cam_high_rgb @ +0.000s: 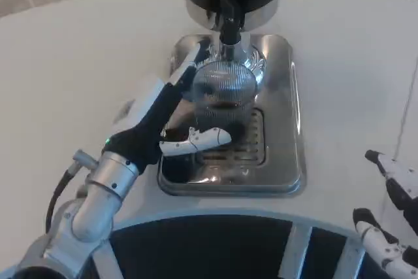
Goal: Grasp the cup under the faucet to collect the drink, then remove the cup.
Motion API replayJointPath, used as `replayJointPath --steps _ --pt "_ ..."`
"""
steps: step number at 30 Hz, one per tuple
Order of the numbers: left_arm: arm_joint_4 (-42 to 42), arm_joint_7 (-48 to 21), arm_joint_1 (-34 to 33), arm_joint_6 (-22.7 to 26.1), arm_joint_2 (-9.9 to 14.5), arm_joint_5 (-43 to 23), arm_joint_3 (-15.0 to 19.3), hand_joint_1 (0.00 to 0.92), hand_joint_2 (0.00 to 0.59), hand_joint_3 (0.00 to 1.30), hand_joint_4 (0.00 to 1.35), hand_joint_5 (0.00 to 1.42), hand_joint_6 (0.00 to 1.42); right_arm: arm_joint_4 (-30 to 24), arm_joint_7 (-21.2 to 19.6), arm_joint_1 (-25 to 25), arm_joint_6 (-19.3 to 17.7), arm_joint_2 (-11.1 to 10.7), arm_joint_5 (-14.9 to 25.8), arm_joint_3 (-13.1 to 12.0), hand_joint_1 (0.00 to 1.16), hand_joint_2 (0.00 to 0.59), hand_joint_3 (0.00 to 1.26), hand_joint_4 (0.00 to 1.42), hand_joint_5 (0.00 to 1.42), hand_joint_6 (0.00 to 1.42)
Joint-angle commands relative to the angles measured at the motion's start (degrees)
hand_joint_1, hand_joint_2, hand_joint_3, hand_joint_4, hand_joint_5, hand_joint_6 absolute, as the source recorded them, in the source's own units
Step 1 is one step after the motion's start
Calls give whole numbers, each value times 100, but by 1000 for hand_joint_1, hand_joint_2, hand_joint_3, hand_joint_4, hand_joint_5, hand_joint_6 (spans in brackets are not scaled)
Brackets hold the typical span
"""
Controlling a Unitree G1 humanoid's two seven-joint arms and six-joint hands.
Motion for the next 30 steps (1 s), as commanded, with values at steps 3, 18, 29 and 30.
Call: replayJointPath --steps 3,18,29,30 --pt "-53 107 139 52 -6 99 -91 379 52 0 0 341 399 -85 -84 130 -147 116 60 -96 164 533 4 0 0 0" --pt "314 372 -173 340 -62 225 -287 369 54 0 0 352 435 -85 -74 207 -327 273 203 -198 179 532 5 0 0 0" --pt "627 624 -443 407 -217 295 -351 363 54 0 81 438 556 -85 -3 214 -372 342 236 -248 185 532 5 0 0 0" --pt "642 650 -464 399 -237 287 -350 363 54 0 89 445 571 -85 4 205 -355 345 225 -244 185 532 5 0 0 0"
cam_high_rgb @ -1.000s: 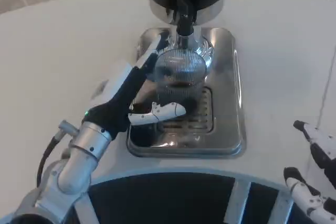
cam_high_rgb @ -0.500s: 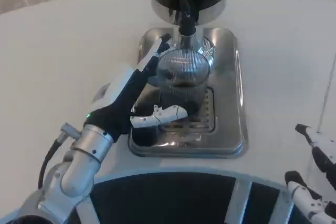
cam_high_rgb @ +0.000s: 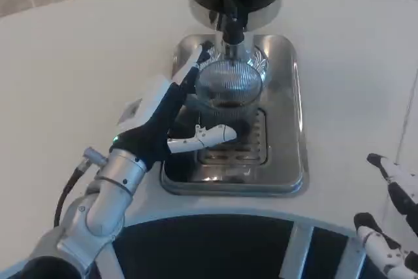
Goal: Grasp the cup under the faucet to collect the drink, then remove the cup.
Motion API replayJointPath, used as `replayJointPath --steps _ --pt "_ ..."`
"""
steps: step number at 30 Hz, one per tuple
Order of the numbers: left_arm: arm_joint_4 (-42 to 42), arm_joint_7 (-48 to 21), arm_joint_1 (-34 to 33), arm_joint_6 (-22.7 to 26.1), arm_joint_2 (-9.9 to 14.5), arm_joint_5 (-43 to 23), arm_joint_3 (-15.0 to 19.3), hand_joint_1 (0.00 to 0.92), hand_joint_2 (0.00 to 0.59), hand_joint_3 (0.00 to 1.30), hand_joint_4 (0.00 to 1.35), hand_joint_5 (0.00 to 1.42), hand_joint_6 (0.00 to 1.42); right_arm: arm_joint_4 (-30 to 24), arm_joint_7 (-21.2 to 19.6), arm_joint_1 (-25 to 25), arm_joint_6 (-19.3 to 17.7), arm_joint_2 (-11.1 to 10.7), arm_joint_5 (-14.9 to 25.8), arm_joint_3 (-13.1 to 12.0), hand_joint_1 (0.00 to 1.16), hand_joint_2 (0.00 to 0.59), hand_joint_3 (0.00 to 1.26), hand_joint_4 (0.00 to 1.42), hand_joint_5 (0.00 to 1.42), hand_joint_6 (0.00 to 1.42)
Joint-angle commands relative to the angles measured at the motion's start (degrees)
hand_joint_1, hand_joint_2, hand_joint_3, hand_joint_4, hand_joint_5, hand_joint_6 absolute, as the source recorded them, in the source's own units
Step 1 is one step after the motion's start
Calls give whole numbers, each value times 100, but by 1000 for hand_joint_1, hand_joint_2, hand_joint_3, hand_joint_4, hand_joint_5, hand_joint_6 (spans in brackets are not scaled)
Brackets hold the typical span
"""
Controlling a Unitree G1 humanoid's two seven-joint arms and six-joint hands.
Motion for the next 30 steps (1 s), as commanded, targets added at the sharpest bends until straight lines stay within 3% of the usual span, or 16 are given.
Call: replayJointPath --steps 1,7,14,23,30 --pt "140 120 -94 50 -116 31 -49 363 54 0 100 448 583 -85 43 16 -14 26 -19 -15 186 532 5 0 0 0" --pt "220 251 -196 40 -165 71 -101 363 54 103 202 557 791 -85 81 -38 90 5 -63 -4 188 532 12 0 0 0" --pt "329 264 -265 57 -137 134 -200 353 58 223 217 547 786 -85 133 -118 229 -31 -99 -2 183 536 19 0 0 0" --pt "369 355 -284 84 -107 156 -283 355 61 264 246 536 769 -85 161 -223 384 -118 -170 23 154 545 29 0 0 0" --pt "372 545 -287 186 -134 221 -372 380 71 302 292 606 950 -85 139 -234 539 -147 -216 95 147 544 33 0 0 0"
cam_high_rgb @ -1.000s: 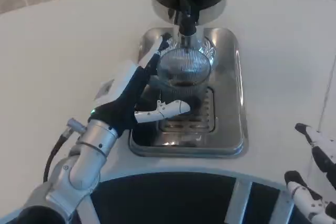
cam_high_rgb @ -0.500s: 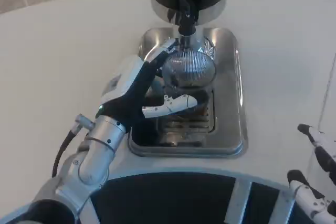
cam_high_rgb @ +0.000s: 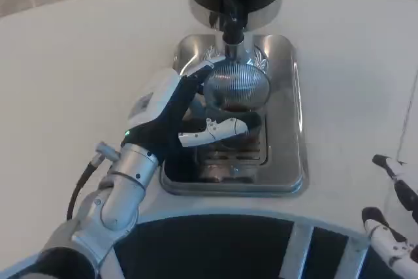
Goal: Grasp the cup under the faucet to collect the drink, then remove the cup.
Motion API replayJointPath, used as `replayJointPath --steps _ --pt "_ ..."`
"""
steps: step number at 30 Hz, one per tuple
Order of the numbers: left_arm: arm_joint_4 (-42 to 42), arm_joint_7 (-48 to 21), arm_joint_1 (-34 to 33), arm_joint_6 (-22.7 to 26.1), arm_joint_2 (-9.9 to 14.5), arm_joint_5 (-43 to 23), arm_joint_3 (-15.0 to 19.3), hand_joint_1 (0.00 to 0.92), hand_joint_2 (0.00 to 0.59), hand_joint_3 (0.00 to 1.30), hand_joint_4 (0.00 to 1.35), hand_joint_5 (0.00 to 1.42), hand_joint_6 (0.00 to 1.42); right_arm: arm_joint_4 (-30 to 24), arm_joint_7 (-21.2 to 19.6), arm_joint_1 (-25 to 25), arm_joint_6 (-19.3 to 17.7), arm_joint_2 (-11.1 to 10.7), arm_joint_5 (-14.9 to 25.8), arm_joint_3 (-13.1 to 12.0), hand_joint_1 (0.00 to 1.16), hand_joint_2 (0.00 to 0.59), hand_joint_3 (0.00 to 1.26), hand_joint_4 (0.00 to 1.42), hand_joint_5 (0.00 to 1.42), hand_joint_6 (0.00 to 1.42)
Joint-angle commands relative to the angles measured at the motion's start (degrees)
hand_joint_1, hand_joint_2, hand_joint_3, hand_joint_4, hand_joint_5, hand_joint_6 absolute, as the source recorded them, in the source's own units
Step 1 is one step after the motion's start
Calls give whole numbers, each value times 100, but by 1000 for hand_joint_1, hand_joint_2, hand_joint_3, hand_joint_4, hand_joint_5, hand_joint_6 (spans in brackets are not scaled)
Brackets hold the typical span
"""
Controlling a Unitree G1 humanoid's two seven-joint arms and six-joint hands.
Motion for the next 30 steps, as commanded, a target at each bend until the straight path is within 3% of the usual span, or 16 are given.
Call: replayJointPath --steps 1,10,16,23,30 --pt "89 134 -19 160 8 169 -90 386 70 308 296 620 969 -85 28 6 130 -29 -36 30 146 544 34 0 0 0" --pt "249 523 -42 226 -159 168 -28 432 86 493 490 810 1160 -85 70 -72 350 -100 -104 97 143 552 34 0 0 0" --pt "494 796 -125 212 -317 89 62 472 85 688 724 1017 1342 -85 219 -286 556 -170 -223 153 148 553 41 0 0 0" --pt "670 1145 -191 213 -415 45 137 496 74 818 862 1172 1424 -85 316 -396 713 -229 -303 198 154 554 44 0 0 0" --pt "715 1316 -211 86 -351 81 141 527 75 926 993 1270 1424 -85 250 -384 808 -309 -294 264 159 554 50 0 0 0"
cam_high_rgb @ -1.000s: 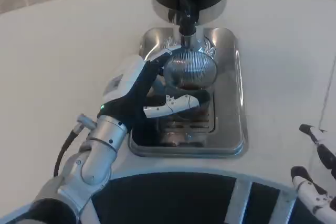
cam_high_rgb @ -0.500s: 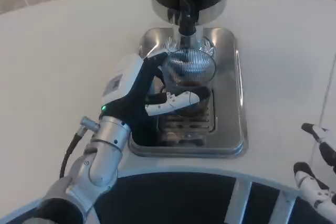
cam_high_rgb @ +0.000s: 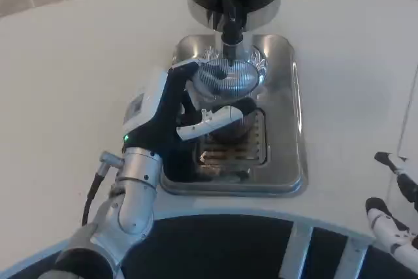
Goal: Grasp the cup under the faucet to collect the drink, then remove the cup.
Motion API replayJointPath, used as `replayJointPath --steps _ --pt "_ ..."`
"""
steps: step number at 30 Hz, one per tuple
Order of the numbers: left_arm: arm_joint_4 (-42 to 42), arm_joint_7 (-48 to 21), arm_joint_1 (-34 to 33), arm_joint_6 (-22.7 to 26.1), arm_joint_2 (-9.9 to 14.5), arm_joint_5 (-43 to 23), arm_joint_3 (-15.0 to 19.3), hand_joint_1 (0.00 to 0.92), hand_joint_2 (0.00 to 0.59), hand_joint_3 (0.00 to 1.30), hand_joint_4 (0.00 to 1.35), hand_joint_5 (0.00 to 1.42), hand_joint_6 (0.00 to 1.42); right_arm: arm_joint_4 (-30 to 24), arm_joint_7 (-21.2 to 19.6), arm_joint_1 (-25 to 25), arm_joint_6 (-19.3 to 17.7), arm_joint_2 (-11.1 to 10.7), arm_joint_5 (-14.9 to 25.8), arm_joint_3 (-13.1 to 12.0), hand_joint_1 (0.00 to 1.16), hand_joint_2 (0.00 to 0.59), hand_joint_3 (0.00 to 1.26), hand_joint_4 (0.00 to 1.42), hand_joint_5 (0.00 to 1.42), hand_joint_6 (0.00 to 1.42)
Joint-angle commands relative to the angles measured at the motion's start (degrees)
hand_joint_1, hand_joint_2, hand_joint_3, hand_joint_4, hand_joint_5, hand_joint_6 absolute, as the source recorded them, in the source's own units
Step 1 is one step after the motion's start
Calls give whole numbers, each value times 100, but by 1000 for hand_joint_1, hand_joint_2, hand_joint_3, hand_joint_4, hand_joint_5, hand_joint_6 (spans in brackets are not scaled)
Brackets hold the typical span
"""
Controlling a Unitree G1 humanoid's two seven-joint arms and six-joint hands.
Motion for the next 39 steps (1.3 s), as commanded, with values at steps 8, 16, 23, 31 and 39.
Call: replayJointPath --steps 8,16,23,31,39 --pt "-110 71 208 -516 334 64 29 568 64 971 1087 1333 1424 -85 -131 113 111 -42 -16 159 163 554 53 0 0 0" --pt "-526 -168 650 -1176 718 -16 113 576 55 972 1123 1360 1424 -58 -226 74 186 -54 -49 299 166 554 47 0 0 0" --pt "-937 -538 1043 -1640 997 -251 366 573 50 972 1149 1362 1424 -40 -251 4 234 -55 -172 519 167 551 45 0 0 0" --pt "-1079 -970 1270 -1950 1250 -445 613 572 49 972 1152 1362 1424 -5 -214 -193 306 -70 -289 665 166 542 45 0 0 0" --pt "-1097 -1327 1470 -2240 1566 -625 882 579 38 972 1152 1376 1424 24 -205 -343 352 -54 -415 804 165 539 44 0 0 0"
